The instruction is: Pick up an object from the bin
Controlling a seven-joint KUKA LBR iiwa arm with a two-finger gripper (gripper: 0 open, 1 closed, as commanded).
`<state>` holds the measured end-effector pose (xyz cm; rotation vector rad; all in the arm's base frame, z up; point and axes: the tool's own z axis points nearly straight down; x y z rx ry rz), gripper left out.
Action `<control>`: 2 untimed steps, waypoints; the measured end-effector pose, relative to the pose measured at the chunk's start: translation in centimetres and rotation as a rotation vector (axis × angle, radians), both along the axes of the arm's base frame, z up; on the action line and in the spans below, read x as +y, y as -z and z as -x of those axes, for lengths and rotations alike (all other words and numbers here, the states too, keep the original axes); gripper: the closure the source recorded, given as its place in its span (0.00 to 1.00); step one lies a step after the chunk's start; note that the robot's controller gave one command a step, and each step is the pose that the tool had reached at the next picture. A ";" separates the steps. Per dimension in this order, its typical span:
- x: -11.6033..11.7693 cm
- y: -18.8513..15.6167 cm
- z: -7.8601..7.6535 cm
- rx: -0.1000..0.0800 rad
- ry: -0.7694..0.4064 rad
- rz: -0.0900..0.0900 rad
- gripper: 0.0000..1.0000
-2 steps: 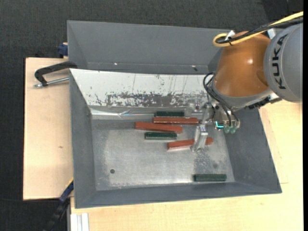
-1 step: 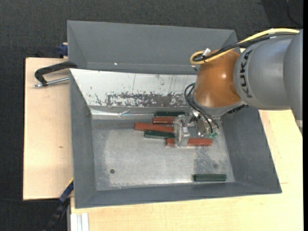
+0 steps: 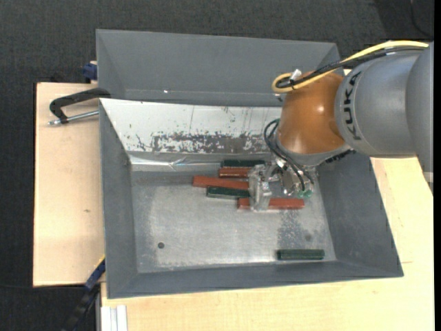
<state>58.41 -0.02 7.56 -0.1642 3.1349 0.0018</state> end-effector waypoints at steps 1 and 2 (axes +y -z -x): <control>-8.0 -5.3 2.6 -0.006 -0.162 0.005 0.00; -7.7 -5.2 2.6 -0.004 -0.165 0.001 0.00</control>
Offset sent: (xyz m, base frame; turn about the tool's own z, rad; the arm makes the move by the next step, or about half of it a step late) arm 0.0000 0.0000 0.0000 0.0000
